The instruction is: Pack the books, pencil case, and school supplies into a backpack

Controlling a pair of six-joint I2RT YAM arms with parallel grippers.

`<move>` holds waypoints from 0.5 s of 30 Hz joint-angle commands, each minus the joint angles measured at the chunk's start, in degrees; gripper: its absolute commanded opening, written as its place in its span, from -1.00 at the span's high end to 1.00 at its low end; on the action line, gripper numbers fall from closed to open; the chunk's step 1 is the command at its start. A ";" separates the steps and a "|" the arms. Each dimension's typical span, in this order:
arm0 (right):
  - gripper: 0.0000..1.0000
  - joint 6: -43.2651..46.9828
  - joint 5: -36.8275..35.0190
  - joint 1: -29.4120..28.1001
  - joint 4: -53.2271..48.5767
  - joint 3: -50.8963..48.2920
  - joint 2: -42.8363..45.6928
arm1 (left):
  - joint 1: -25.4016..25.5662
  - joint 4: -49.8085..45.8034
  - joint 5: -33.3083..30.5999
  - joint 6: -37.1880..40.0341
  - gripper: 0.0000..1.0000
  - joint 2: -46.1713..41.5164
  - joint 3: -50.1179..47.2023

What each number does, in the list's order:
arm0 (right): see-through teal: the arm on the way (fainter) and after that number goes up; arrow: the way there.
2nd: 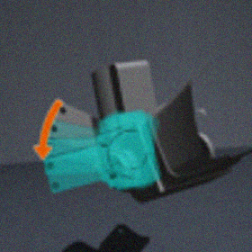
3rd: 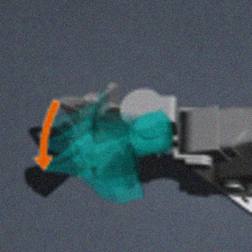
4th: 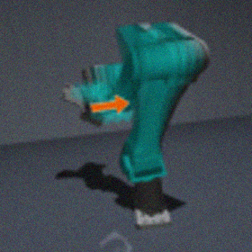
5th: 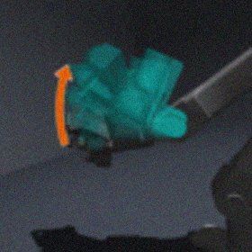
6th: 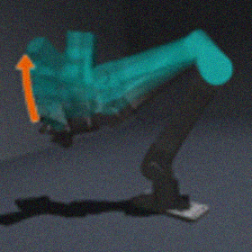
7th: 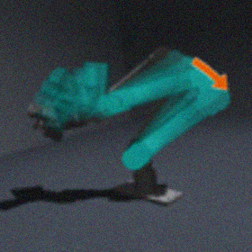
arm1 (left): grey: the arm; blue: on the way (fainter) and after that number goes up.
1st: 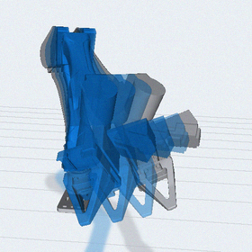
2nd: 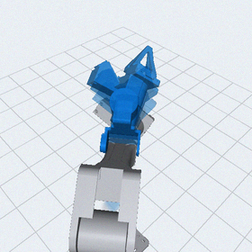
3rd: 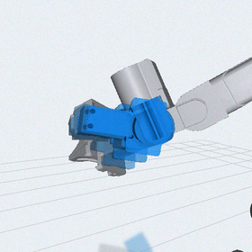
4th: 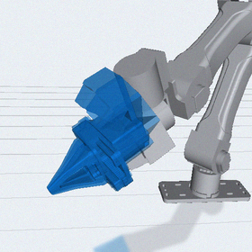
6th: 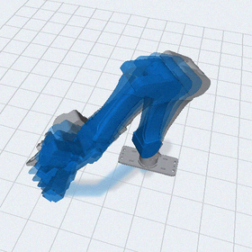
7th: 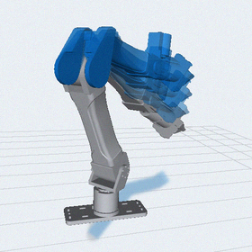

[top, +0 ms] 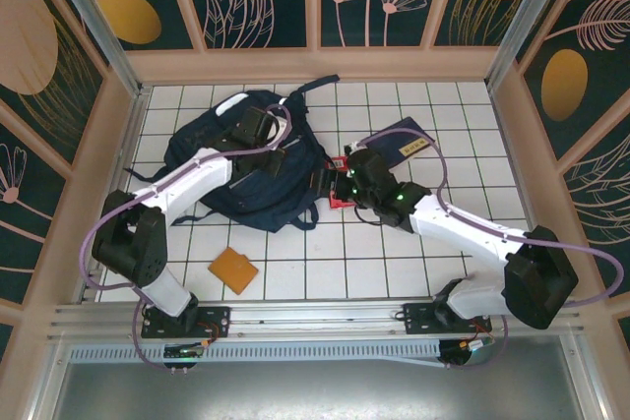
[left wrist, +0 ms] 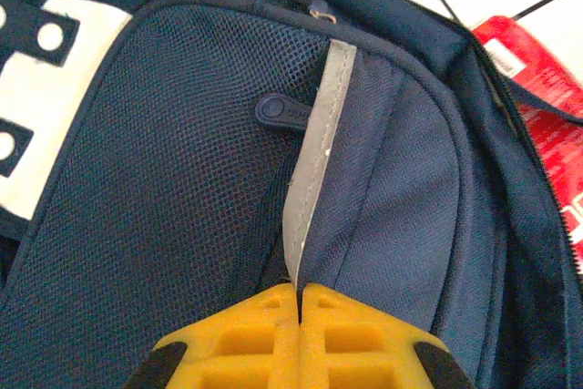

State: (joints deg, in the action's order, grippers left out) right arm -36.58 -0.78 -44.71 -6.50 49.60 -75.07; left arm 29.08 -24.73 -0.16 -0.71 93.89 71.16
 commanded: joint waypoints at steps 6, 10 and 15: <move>-0.66 -9.97 16.87 13.04 2.26 1.07 3.48 | -0.10 -1.52 8.34 -2.72 1.00 -5.15 7.82; -0.71 -8.23 17.69 17.70 -4.06 4.15 0.86 | -0.09 -3.66 8.61 -1.85 1.00 -3.87 11.47; -0.63 -8.78 25.72 20.28 -0.57 0.99 -3.01 | -0.15 -6.11 8.09 -1.18 1.00 -3.42 12.63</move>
State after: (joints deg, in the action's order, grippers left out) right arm -44.27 17.58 -24.67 -7.92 51.99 -75.81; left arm 29.04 -31.57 6.52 -1.98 92.18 81.36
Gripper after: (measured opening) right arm 0.824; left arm 0.047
